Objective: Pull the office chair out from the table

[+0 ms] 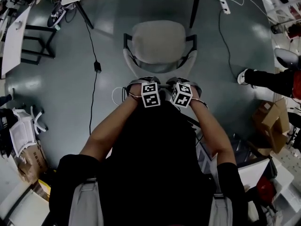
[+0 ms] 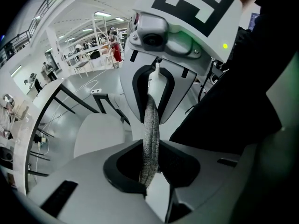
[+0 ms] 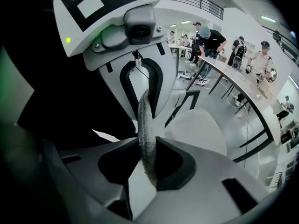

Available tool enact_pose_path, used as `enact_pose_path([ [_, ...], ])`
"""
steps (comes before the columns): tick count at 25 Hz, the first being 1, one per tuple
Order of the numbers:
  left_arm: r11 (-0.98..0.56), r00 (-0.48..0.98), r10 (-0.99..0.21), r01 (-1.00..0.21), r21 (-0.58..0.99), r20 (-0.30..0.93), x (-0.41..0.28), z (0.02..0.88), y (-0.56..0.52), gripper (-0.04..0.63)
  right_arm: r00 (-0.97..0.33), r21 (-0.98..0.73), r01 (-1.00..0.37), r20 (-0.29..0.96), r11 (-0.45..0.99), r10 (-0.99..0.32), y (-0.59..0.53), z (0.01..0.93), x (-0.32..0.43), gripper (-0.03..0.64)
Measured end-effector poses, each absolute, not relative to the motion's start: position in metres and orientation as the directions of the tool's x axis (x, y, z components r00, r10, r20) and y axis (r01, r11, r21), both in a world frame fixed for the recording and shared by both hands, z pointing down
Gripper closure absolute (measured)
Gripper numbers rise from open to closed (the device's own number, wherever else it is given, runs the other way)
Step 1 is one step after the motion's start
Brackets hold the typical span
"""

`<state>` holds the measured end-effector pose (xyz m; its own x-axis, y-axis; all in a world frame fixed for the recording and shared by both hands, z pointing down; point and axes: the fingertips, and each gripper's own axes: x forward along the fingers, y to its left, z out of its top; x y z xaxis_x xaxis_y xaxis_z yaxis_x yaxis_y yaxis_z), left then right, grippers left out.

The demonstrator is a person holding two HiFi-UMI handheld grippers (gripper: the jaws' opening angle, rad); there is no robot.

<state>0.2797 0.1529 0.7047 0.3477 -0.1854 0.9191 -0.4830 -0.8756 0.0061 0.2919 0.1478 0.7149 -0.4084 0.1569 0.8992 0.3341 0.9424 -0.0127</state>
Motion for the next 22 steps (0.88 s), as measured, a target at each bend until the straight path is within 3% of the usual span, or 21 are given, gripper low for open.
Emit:
enact_pose_path([
  [16, -0.892, 0.404, -0.197, -0.452, 0.007, 0.893, 0.281, 0.691, 0.155, 0.485, -0.425, 0.01, 0.344, 0.893, 0.939, 0.146, 0.147, 0.701, 0.293, 0.511],
  [22, -0.886, 0.464, -0.273, -0.463, -0.032, 0.843, 0.283, 0.657, 0.149, 0.497, -0.593, -0.031, 0.251, 0.785, 0.967, 0.179, 0.142, 0.649, 0.277, 0.525],
])
